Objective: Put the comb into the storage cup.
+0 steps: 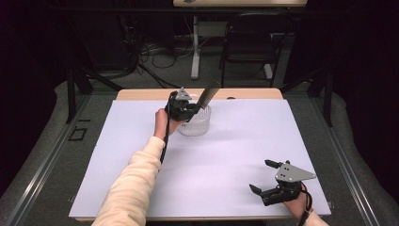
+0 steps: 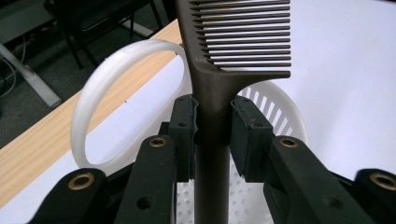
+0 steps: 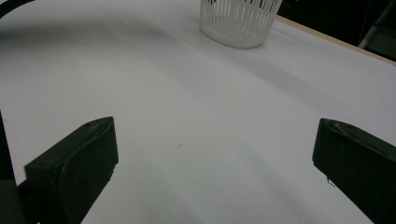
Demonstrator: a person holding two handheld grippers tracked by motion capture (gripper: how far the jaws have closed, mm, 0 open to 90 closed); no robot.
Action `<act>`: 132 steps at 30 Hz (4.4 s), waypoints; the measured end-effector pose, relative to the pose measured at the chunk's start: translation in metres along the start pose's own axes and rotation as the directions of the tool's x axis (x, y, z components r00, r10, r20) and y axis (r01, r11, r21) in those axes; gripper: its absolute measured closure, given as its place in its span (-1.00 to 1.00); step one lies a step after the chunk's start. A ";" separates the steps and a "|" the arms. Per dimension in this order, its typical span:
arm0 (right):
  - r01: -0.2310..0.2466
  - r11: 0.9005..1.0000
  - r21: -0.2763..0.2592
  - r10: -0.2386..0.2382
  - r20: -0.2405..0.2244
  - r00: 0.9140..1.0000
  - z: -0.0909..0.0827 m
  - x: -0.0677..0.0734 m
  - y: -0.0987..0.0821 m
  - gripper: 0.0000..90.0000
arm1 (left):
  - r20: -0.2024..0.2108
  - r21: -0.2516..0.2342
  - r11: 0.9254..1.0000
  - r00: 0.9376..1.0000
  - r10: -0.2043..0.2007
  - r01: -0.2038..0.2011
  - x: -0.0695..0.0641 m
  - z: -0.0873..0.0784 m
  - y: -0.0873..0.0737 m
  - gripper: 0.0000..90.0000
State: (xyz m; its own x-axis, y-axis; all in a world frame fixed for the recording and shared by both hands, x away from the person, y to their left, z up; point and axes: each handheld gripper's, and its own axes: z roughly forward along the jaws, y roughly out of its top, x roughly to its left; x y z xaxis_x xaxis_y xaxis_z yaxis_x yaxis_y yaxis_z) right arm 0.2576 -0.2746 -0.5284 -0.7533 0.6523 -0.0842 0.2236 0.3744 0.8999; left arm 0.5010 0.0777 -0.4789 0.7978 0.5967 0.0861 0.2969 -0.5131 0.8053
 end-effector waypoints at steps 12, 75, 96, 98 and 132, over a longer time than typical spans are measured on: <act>-0.001 1.000 -0.002 0.001 0.000 1.000 0.000 0.000 0.000 -1.00 | 0.025 0.014 1.000 1.000 -0.007 0.006 0.000 0.005 -0.002 0.59; -0.002 1.000 -0.005 0.002 0.004 1.000 -0.001 0.000 0.000 -1.00 | 0.101 -0.009 0.999 0.994 -0.037 0.038 0.000 -0.011 -0.001 -0.42; -0.001 1.000 -0.006 0.001 0.001 1.000 0.000 0.000 0.000 -1.00 | 0.127 0.066 0.998 0.992 -0.018 0.009 -0.002 -0.036 0.000 -0.95; -0.003 1.000 -0.006 0.003 0.001 1.000 0.000 0.000 0.000 -1.00 | 0.130 0.075 0.997 0.991 -0.017 0.007 -0.003 -0.039 -0.001 -0.99; -0.002 1.000 -0.003 0.002 0.006 1.000 -0.001 0.001 0.001 -1.00 | 0.050 0.125 0.991 0.997 -0.050 0.043 -0.018 -0.091 -0.028 -1.00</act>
State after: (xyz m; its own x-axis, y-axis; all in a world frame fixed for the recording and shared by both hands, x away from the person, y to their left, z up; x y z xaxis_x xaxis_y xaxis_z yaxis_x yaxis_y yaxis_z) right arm 0.2558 -0.2744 -0.5273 -0.7491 0.6569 -0.0853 0.2231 0.3715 0.9012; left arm 0.4303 0.1376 -0.4494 0.8073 0.5899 0.0164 0.3946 -0.5602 0.7283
